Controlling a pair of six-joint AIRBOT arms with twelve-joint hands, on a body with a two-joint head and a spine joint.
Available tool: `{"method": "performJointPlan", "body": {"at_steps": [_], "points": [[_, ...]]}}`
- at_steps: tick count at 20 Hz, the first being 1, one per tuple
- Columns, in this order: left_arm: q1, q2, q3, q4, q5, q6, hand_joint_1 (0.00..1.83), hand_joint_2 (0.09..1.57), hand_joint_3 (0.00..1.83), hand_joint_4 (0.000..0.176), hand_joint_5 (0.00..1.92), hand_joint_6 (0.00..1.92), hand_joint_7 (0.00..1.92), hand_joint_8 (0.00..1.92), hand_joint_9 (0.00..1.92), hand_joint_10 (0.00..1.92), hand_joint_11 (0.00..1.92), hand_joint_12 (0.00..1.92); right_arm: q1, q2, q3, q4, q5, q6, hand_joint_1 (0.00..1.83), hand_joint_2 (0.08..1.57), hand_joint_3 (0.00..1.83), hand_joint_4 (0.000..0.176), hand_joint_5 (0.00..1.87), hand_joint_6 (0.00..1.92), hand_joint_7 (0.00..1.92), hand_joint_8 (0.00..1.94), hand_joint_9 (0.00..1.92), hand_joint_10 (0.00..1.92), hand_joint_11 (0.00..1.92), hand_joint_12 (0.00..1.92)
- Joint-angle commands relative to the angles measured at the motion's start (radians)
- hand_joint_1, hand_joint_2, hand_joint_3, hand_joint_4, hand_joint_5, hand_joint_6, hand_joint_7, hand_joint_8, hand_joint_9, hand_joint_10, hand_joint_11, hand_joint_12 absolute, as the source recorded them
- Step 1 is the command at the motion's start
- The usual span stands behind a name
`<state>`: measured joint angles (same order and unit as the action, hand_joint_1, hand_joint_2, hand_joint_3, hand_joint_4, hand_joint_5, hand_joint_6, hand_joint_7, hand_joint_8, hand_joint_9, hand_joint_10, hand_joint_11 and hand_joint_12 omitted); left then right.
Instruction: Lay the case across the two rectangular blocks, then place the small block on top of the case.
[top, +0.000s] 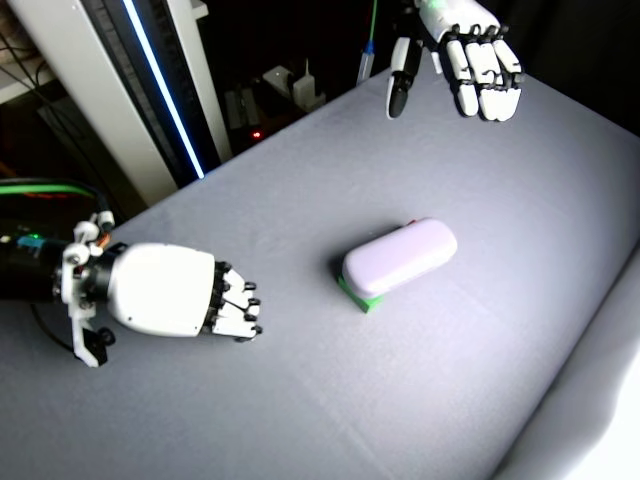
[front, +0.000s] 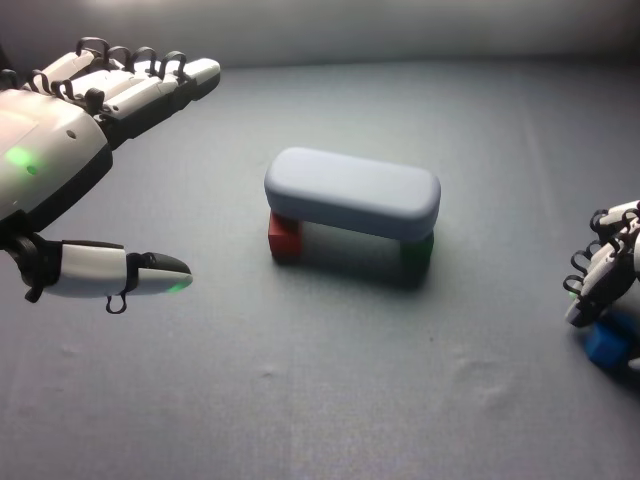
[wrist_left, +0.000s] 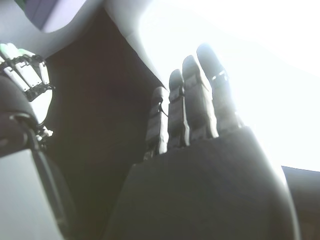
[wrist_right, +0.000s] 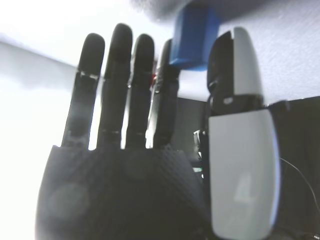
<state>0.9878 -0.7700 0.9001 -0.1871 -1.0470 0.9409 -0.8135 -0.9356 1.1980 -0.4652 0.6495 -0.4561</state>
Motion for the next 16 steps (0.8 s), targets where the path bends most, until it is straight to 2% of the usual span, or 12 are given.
{"method": "performJointPlan", "body": {"at_steps": [1, 2, 3, 4, 5, 6, 8, 9, 11, 13, 14, 16], "points": [[-0.006, -0.001, -0.001, 0.001, -0.125, -0.005, 0.93, 0.81, 0.0, 0.07, 0.13, 0.0, 0.23, 0.0, 0.24, 0.0, 0.0, 0.91, 0.015, 0.001, 0.007, 0.032, 0.087, 0.001, 1.17, 1.09, 0.0, 0.0, 1.01, 0.91, 1.01, 0.11, 0.76, 0.94, 0.56, 1.43], [-0.006, -0.001, -0.001, 0.001, -0.125, -0.005, 0.93, 0.81, 0.0, 0.077, 0.13, 0.0, 0.23, 0.0, 0.24, 0.0, 0.0, 0.92, 0.015, 0.0, 0.008, 0.033, 0.086, 0.001, 1.17, 1.09, 0.0, 0.0, 1.01, 0.92, 0.82, 0.85, 0.74, 1.35, 0.62, 1.67], [-0.006, -0.001, -0.001, 0.0, -0.125, -0.005, 0.93, 0.81, 0.0, 0.075, 0.13, 0.0, 0.24, 0.01, 0.25, 0.0, 0.0, 0.92, 0.015, -0.002, 0.01, 0.033, 0.084, 0.001, 1.16, 1.1, 0.0, 0.0, 0.97, 0.99, 0.76, 1.07, 0.73, 1.39, 0.6, 1.69], [-0.005, -0.001, -0.001, -0.001, -0.125, -0.005, 0.93, 0.81, 0.0, 0.075, 0.13, 0.0, 0.25, 0.0, 0.25, 0.0, 0.0, 0.9, 0.015, -0.006, 0.014, 0.033, 0.082, 0.001, 1.16, 1.11, 0.0, 0.0, 0.97, 1.0, 0.77, 1.08, 0.76, 1.32, 0.63, 1.63], [-0.005, -0.001, -0.001, -0.001, -0.125, -0.005, 0.93, 0.81, 0.0, 0.064, 0.13, 0.0, 0.25, 0.0, 0.25, 0.0, 0.0, 0.9, 0.015, -0.009, 0.016, 0.034, 0.081, 0.001, 1.21, 1.12, 0.0, 0.0, 0.9, 1.09, 0.98, 1.0, 0.84, 1.18, 0.69, 1.54], [-0.005, -0.001, -0.001, -0.002, -0.125, -0.005, 0.93, 0.81, 0.0, 0.068, 0.13, 0.0, 0.24, 0.0, 0.25, 0.0, 0.0, 0.9, 0.015, -0.012, 0.02, 0.037, 0.08, 0.001, 1.34, 1.1, 0.0, 0.0, 0.88, 1.1, 1.05, 0.85, 0.99, 1.12, 0.73, 1.48], [-0.004, -0.002, -0.001, -0.004, -0.125, -0.005, 0.93, 0.81, 0.0, 0.076, 0.13, 0.0, 0.25, 0.0, 0.26, 0.0, 0.0, 0.92, 0.015, -0.015, 0.026, 0.043, 0.079, 0.001, 1.38, 1.09, 0.0, 0.0, 0.88, 1.14, 1.04, 0.85, 1.04, 1.08, 0.84, 1.43], [-0.001, -0.002, -0.001, -0.006, -0.126, -0.005, 0.93, 0.81, 0.0, 0.07, 0.13, 0.0, 0.26, 0.0, 0.26, 0.0, 0.0, 0.92, 0.019, -0.015, 0.027, 0.047, 0.079, 0.0, 1.37, 1.1, 0.0, 0.0, 0.86, 1.18, 1.02, 0.9, 1.02, 1.1, 0.82, 1.41], [0.01, -0.002, -0.001, -0.016, -0.137, -0.005, 0.92, 0.8, 0.0, 0.062, 0.13, 0.0, 0.28, 0.01, 0.27, 0.0, 0.0, 0.95, 0.039, -0.015, 0.028, 0.047, 0.081, -0.006, 1.38, 1.08, 0.0, 0.0, 0.92, 1.05, 1.08, 0.83, 1.05, 1.08, 0.84, 1.49], [0.03, -0.001, -0.005, -0.033, -0.158, -0.005, 0.92, 0.79, 0.0, 0.069, 0.13, 0.0, 0.28, 0.0, 0.27, 0.01, 0.0, 0.98, 0.075, -0.021, 0.028, 0.047, 0.093, -0.024, 1.38, 1.11, 0.0, 0.0, 0.89, 1.07, 1.0, 0.99, 0.94, 1.2, 0.77, 1.53], [0.036, 0.0, -0.007, -0.037, -0.163, -0.005, 0.92, 0.79, 0.0, 0.059, 0.14, 0.0, 0.29, 0.0, 0.28, 0.0, 0.0, 1.02, 0.089, -0.024, 0.028, 0.047, 0.095, -0.032, 1.26, 1.11, 0.0, 0.0, 0.94, 1.0, 1.02, 1.06, 0.95, 1.21, 0.81, 1.54], [0.058, 0.004, -0.013, -0.053, -0.183, -0.005, 0.96, 0.79, 0.0, 0.065, 0.15, 0.0, 0.29, 0.0, 0.28, 0.0, 0.0, 1.03, 0.134, -0.04, 0.034, 0.047, 0.102, -0.057, 1.23, 1.14, 0.01, 0.0, 0.9, 1.02, 0.97, 1.2, 0.89, 1.36, 0.74, 1.72]]}}
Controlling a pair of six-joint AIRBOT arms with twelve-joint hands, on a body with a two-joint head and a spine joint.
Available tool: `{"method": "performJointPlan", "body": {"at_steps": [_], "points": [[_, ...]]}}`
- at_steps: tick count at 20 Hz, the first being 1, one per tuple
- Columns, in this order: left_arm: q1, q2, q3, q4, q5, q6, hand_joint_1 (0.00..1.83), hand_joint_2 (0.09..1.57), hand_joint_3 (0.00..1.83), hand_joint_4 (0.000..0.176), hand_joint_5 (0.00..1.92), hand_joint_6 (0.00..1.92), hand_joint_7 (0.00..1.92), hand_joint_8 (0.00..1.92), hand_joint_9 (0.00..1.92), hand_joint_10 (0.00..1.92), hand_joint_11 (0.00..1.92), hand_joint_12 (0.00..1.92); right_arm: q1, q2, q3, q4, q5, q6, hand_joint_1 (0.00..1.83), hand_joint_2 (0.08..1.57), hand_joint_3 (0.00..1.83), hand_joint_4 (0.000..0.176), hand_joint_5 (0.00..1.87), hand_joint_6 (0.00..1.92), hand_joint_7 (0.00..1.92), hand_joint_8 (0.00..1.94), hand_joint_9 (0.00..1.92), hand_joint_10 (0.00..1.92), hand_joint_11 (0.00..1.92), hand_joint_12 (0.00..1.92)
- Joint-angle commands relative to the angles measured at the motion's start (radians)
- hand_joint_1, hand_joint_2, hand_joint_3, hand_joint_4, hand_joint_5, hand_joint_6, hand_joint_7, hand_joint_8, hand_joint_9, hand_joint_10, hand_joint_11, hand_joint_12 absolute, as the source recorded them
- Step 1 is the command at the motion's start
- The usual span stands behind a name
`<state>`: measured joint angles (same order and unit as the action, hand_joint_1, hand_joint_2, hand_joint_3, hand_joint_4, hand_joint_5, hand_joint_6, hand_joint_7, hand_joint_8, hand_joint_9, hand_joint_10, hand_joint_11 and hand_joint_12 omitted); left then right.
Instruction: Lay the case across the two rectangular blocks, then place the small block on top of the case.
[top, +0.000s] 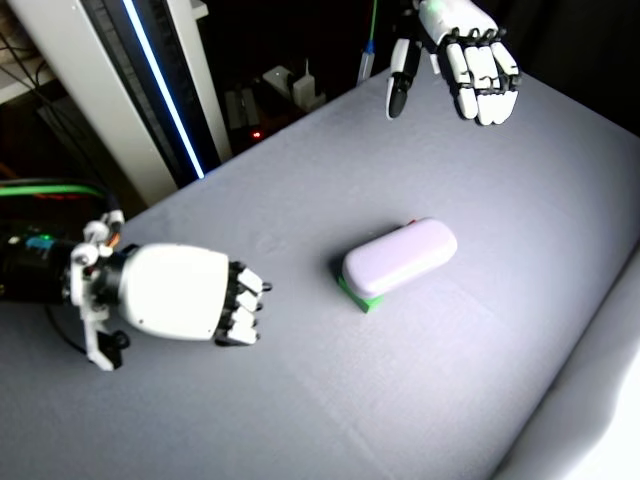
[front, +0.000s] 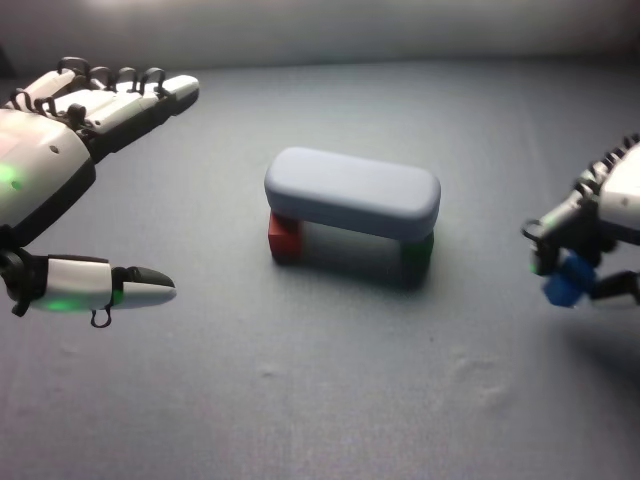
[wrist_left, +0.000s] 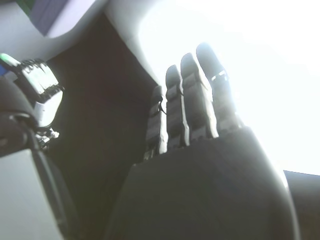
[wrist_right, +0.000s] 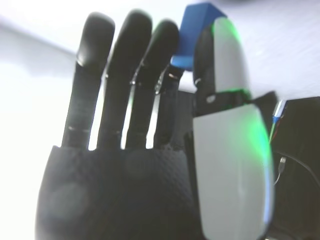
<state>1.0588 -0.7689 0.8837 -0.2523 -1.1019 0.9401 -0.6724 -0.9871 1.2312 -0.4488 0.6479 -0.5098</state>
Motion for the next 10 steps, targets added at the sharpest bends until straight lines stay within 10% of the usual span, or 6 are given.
{"method": "performJointPlan", "body": {"at_steps": [1, 3, 5, 6, 10], "points": [[0.006, 0.006, -0.001, -0.002, -0.146, -0.005, 0.94, 0.78, 0.0, 0.082, 0.13, 0.0, 0.28, 0.0, 0.27, 0.0, 0.0, 1.03, 0.021, -0.001, 0.01, 0.031, 0.111, -0.005, 1.22, 1.15, 0.0, 0.0, 0.88, 1.06, 0.95, 1.22, 0.87, 1.38, 0.7, 1.72], [0.036, 0.009, -0.007, -0.023, -0.174, -0.011, 0.9, 0.8, 0.0, 0.093, 0.12, 0.0, 0.24, 0.0, 0.26, 0.0, 0.0, 0.98, 0.059, -0.015, 0.023, 0.032, 0.122, -0.005, 1.23, 1.12, 0.0, 0.0, 0.94, 1.02, 1.02, 1.04, 0.9, 1.15, 0.69, 1.56], [0.06, 0.01, -0.009, -0.038, -0.194, -0.019, 0.9, 0.82, 0.01, 0.084, 0.11, 0.0, 0.21, 0.0, 0.23, 0.0, 0.0, 0.94, 0.093, -0.025, 0.037, 0.037, 0.13, -0.006, 1.24, 1.13, 0.0, 0.0, 0.98, 0.87, 0.95, 1.26, 0.83, 1.33, 0.53, 1.68], [0.069, 0.01, -0.009, -0.045, -0.2, -0.021, 0.88, 0.82, 0.01, 0.106, 0.1, 0.0, 0.2, 0.0, 0.23, 0.0, 0.0, 0.9, 0.115, -0.034, 0.047, 0.04, 0.133, -0.006, 1.24, 1.13, 0.0, 0.0, 0.99, 0.84, 0.94, 1.28, 0.82, 1.4, 0.57, 1.76], [0.082, 0.009, -0.01, -0.054, -0.207, -0.021, 0.87, 0.84, 0.01, 0.115, 0.09, 0.0, 0.2, 0.0, 0.22, 0.0, 0.0, 0.84, 0.172, -0.053, 0.067, 0.041, 0.133, -0.018, 1.34, 1.12, 0.0, 0.0, 0.91, 1.09, 1.02, 1.0, 0.84, 1.21, 0.54, 1.54]]}}
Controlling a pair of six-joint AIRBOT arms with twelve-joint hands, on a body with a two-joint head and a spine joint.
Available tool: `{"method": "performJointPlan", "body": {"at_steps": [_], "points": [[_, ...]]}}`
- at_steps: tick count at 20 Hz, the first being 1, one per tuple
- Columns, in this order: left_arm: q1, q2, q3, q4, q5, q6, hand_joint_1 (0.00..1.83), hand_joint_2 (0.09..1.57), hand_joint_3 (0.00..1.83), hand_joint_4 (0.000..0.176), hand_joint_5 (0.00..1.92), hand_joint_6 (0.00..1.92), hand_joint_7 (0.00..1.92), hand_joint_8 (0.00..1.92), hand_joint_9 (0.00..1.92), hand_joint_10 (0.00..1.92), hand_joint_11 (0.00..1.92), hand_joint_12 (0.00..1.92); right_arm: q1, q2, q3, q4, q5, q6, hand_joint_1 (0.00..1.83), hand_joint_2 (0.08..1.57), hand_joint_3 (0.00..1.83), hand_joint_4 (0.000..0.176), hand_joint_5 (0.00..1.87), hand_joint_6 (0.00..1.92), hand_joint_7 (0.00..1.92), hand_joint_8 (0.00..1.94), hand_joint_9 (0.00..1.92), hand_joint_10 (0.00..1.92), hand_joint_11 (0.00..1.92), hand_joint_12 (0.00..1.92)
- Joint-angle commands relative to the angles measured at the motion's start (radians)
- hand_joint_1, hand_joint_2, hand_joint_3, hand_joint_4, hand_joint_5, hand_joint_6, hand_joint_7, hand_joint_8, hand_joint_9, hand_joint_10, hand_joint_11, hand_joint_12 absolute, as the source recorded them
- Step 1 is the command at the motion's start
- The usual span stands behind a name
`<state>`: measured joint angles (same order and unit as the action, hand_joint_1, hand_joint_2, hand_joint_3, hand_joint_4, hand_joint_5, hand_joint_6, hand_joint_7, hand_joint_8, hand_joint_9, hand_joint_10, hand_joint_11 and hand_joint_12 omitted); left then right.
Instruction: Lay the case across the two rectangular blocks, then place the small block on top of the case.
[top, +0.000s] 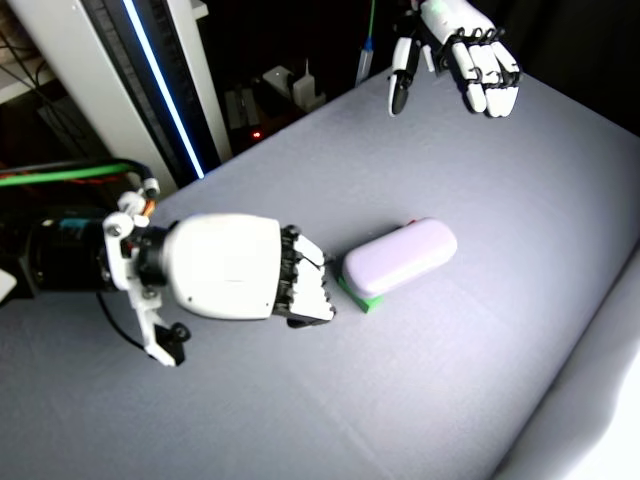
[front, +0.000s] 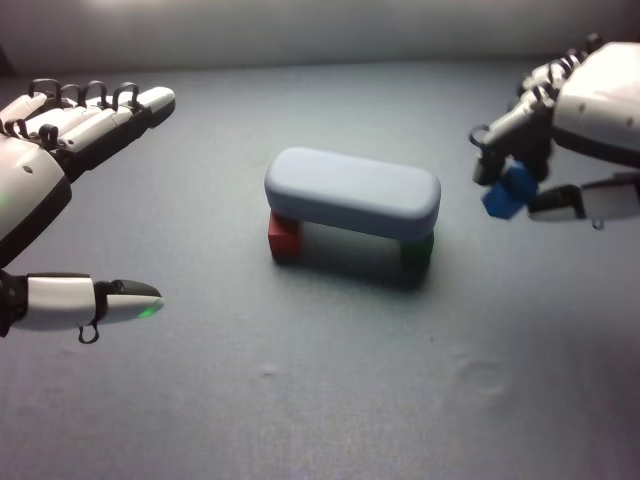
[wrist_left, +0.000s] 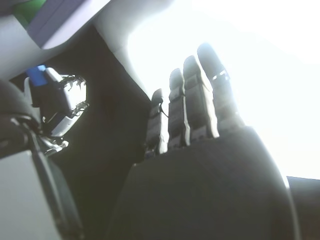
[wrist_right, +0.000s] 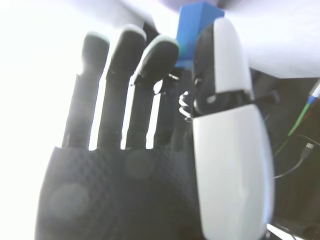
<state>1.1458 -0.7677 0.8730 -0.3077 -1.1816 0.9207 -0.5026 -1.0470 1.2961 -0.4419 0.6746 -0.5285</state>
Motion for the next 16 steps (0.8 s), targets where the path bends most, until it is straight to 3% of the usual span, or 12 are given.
{"method": "performJointPlan", "body": {"at_steps": [1, 3, 4, 5, 7, 9, 10, 11, 13, 14, 15, 16], "points": [[0.0, 0.006, 0.0, -0.002, -0.13, -0.004, 0.88, 0.85, 0.01, 0.112, 0.09, 0.0, 0.2, 0.0, 0.22, 0.0, 0.0, 0.82, 0.022, 0.001, 0.005, 0.034, 0.107, -0.011, 1.37, 1.12, 0.0, 0.0, 0.89, 1.13, 1.04, 0.92, 0.86, 1.23, 0.57, 1.52], [0.007, 0.004, 0.0, -0.006, -0.133, -0.008, 0.9, 0.86, 0.01, 0.113, 0.09, 0.0, 0.18, 0.0, 0.22, 0.0, 0.0, 0.84, 0.047, -0.023, 0.02, 0.034, 0.107, -0.02, 1.36, 1.11, 0.0, 0.0, 0.91, 0.99, 1.06, 0.93, 0.91, 1.25, 0.67, 1.54], [0.01, 0.004, 0.0, -0.008, -0.136, -0.011, 0.89, 0.86, 0.0, 0.109, 0.1, 0.0, 0.18, 0.0, 0.21, 0.0, 0.0, 0.84, 0.056, -0.041, 0.032, 0.034, 0.106, -0.02, 1.37, 1.1, 0.0, 0.0, 0.9, 1.13, 1.11, 0.86, 0.87, 1.13, 0.44, 1.45], [0.012, 0.004, 0.0, -0.009, -0.138, -0.012, 0.87, 0.86, 0.0, 0.103, 0.09, 0.0, 0.16, 0.0, 0.21, 0.0, 0.0, 0.84, 0.062, -0.053, 0.041, 0.034, 0.105, -0.02, 1.27, 1.08, 0.0, 0.0, 0.95, 1.09, 1.17, 0.68, 0.84, 0.86, 0.26, 1.42], [0.013, 0.003, 0.0, -0.01, -0.141, -0.014, 0.88, 0.87, 0.01, 0.108, 0.09, 0.0, 0.16, 0.0, 0.19, 0.0, 0.0, 0.82, 0.083, -0.09, 0.066, 0.034, 0.094, -0.02, 1.26, 1.07, 0.0, 0.0, 0.98, 1.07, 1.22, 0.54, 0.89, 0.54, 0.12, 1.37], [0.013, 0.003, 0.0, -0.01, -0.143, -0.014, 0.87, 0.87, 0.01, 0.115, 0.09, 0.0, 0.16, 0.0, 0.2, 0.0, 0.0, 0.82, 0.099, -0.125, 0.092, 0.034, 0.072, -0.02, 1.26, 1.06, 0.0, 0.0, 0.98, 1.09, 1.26, 0.45, 1.02, 0.4, 0.3, 1.26], [0.013, 0.002, 0.0, -0.01, -0.143, -0.014, 0.87, 0.87, 0.0, 0.116, 0.08, 0.0, 0.17, 0.0, 0.2, 0.0, 0.0, 0.82, 0.107, -0.145, 0.108, 0.034, 0.057, -0.02, 1.36, 1.06, 0.0, 0.0, 0.97, 1.12, 1.29, 0.45, 0.99, 0.79, 0.39, 1.23], [0.013, 0.0, 0.002, -0.01, -0.143, -0.015, 0.85, 0.87, 0.0, 0.111, 0.08, 0.0, 0.16, 0.0, 0.2, 0.0, 0.0, 0.8, 0.114, -0.161, 0.122, 0.034, 0.043, -0.02, 1.38, 1.08, 0.0, 0.0, 0.93, 1.17, 1.19, 0.64, 0.92, 0.97, 0.4, 1.24], [0.013, -0.004, 0.005, -0.01, -0.14, -0.019, 0.87, 0.87, 0.0, 0.113, 0.08, 0.0, 0.16, 0.0, 0.18, 0.0, 0.0, 0.75, 0.13, -0.189, 0.148, 0.034, 0.016, -0.02, 1.26, 1.08, 0.0, 0.0, 0.97, 1.13, 1.16, 0.61, 0.94, 0.61, 0.35, 1.31], [0.013, -0.004, 0.006, -0.01, -0.139, -0.02, 0.84, 0.86, 0.0, 0.118, 0.09, 0.0, 0.16, 0.0, 0.19, 0.0, 0.0, 0.78, 0.137, -0.2, 0.157, 0.034, 0.008, -0.02, 1.25, 1.08, 0.0, 0.0, 0.97, 1.1, 1.17, 0.62, 0.97, 0.58, 0.36, 1.32], [0.012, -0.005, 0.007, -0.01, -0.138, -0.021, 0.81, 0.87, 0.0, 0.126, 0.08, 0.0, 0.17, 0.0, 0.19, 0.0, 0.0, 0.78, 0.142, -0.209, 0.163, 0.034, 0.003, -0.02, 1.36, 1.07, 0.0, 0.0, 0.95, 1.07, 1.15, 0.69, 0.98, 0.94, 0.55, 1.36], [0.012, -0.006, 0.008, -0.011, -0.138, -0.022, 0.82, 0.87, 0.0, 0.121, 0.09, 0.0, 0.17, 0.0, 0.2, 0.0, 0.0, 0.78, 0.145, -0.216, 0.167, 0.034, 0.0, -0.02, 1.38, 1.07, 0.0, 0.0, 0.93, 1.08, 1.15, 0.73, 1.01, 0.97, 0.59, 1.35]]}}
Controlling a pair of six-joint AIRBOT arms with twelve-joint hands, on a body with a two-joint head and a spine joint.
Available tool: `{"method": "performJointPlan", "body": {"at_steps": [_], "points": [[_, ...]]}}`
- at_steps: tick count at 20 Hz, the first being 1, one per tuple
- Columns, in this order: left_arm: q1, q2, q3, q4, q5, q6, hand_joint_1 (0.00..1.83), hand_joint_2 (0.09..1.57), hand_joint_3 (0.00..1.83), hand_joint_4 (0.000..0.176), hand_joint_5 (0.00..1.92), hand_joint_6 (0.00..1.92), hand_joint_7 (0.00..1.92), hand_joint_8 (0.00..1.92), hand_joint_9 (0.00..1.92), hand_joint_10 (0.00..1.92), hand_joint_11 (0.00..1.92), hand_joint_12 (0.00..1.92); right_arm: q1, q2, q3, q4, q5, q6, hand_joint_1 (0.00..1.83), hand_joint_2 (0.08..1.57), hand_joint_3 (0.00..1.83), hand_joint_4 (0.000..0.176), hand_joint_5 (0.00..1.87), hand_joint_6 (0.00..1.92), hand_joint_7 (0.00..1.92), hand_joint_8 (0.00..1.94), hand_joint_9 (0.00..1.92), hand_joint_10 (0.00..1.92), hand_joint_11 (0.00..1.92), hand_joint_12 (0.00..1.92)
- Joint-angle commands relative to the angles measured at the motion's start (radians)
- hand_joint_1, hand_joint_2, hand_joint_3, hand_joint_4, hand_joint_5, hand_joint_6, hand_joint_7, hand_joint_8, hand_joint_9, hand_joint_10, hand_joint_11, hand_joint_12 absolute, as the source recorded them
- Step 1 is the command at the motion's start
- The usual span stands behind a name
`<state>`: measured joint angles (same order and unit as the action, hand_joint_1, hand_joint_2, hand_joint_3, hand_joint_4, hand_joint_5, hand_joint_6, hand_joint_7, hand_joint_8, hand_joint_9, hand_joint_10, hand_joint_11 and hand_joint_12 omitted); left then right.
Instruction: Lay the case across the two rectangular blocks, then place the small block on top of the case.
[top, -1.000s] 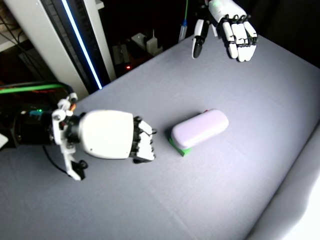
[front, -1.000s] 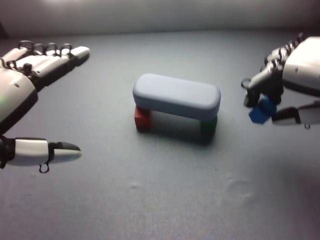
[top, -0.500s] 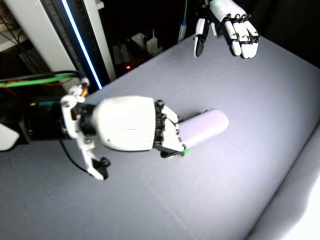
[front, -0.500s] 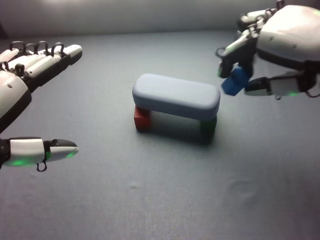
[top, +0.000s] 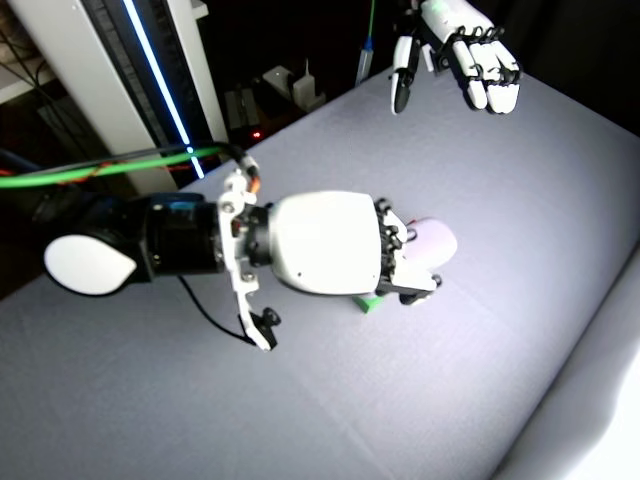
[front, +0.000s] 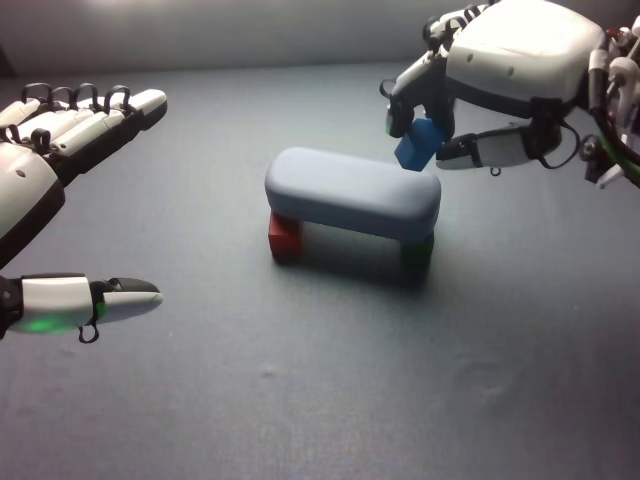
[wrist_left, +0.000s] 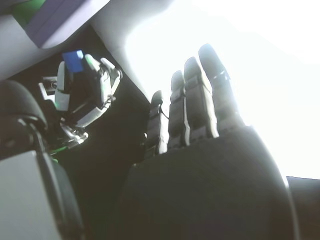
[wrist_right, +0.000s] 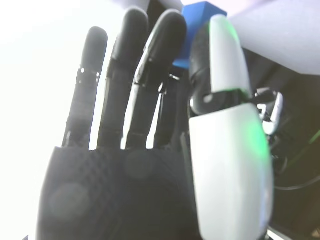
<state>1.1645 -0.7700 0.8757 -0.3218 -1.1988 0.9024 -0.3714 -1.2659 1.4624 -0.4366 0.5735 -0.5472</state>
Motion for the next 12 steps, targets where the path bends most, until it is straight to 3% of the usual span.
{"method": "performJointPlan", "body": {"at_steps": [1, 2, 3, 4, 6, 8, 9, 11, 12], "points": [[-0.006, -0.005, 0.006, 0.003, -0.12, -0.006, 0.82, 0.88, 0.0, 0.118, 0.09, 0.0, 0.16, 0.0, 0.2, 0.0, 0.0, 0.78, 0.017, -0.003, 0.004, 0.028, 0.1, -0.002, 1.39, 1.07, 0.0, 0.0, 0.92, 1.11, 1.13, 0.73, 1.05, 0.95, 0.66, 1.33], [-0.006, -0.007, 0.008, 0.003, -0.118, -0.007, 0.83, 0.87, 0.0, 0.113, 0.09, 0.0, 0.17, 0.0, 0.2, 0.0, 0.0, 0.78, 0.02, -0.008, 0.006, 0.028, 0.1, -0.002, 1.39, 1.07, 0.0, 0.0, 0.91, 1.11, 1.13, 0.73, 1.01, 1.01, 0.66, 1.34], [-0.006, -0.008, 0.009, 0.003, -0.118, -0.008, 0.81, 0.87, 0.0, 0.114, 0.1, 0.01, 0.18, 0.0, 0.2, 0.0, 0.0, 0.77, 0.023, -0.01, 0.006, 0.026, 0.1, -0.002, 1.27, 1.08, 0.0, 0.0, 0.94, 1.1, 1.15, 0.71, 0.9, 0.87, 0.47, 1.39], [-0.006, -0.009, 0.009, 0.003, -0.118, -0.009, 0.82, 0.87, 0.0, 0.104, 0.1, 0.01, 0.18, 0.0, 0.21, 0.0, 0.0, 0.77, 0.025, -0.012, 0.006, 0.023, 0.1, -0.002, 1.24, 1.09, 0.0, 0.0, 0.94, 1.12, 1.14, 0.72, 0.86, 0.79, 0.35, 1.4], [-0.007, -0.01, 0.01, 0.002, -0.115, -0.01, 0.82, 0.88, 0.0, 0.13, 0.08, 0.0, 0.17, 0.0, 0.19, 0.0, 0.0, 0.75, 0.027, -0.02, 0.007, 0.019, 0.1, -0.003, 1.24, 1.1, 0.0, 0.0, 0.91, 1.16, 1.14, 0.73, 0.91, 0.77, 0.38, 1.43], [-0.007, -0.014, 0.013, 0.002, -0.115, -0.015, 0.82, 0.88, 0.0, 0.12, 0.09, 0.0, 0.17, 0.0, 0.2, 0.01, 0.0, 0.76, 0.029, -0.032, 0.009, 0.006, 0.091, -0.004, 1.24, 1.09, 0.0, 0.0, 0.91, 1.18, 1.16, 0.65, 0.89, 0.66, 0.33, 1.38], [-0.007, -0.014, 0.013, 0.002, -0.115, -0.016, 0.81, 0.88, 0.0, 0.111, 0.09, 0.0, 0.17, 0.0, 0.2, 0.0, 0.0, 0.76, 0.03, -0.038, 0.012, 0.002, 0.085, -0.005, 1.24, 1.1, 0.0, 0.0, 0.89, 1.2, 1.15, 0.68, 0.84, 0.62, 0.14, 1.36], [-0.007, -0.015, 0.013, 0.002, -0.114, -0.017, 0.79, 0.87, 0.0, 0.123, 0.08, 0.0, 0.16, 0.0, 0.19, 0.0, 0.0, 0.73, 0.031, -0.052, 0.021, -0.005, 0.068, -0.005, 1.24, 1.09, 0.0, 0.0, 0.89, 1.17, 1.17, 0.68, 0.91, 0.61, 0.21, 1.32], [-0.007, -0.016, 0.014, 0.002, -0.114, -0.018, 0.79, 0.88, 0.0, 0.127, 0.08, 0.0, 0.17, 0.0, 0.19, 0.0, 0.0, 0.73, 0.031, -0.057, 0.025, -0.008, 0.061, -0.005, 1.23, 1.1, 0.0, 0.0, 0.9, 1.18, 1.12, 0.75, 0.95, 0.62, 0.4, 1.38]]}}
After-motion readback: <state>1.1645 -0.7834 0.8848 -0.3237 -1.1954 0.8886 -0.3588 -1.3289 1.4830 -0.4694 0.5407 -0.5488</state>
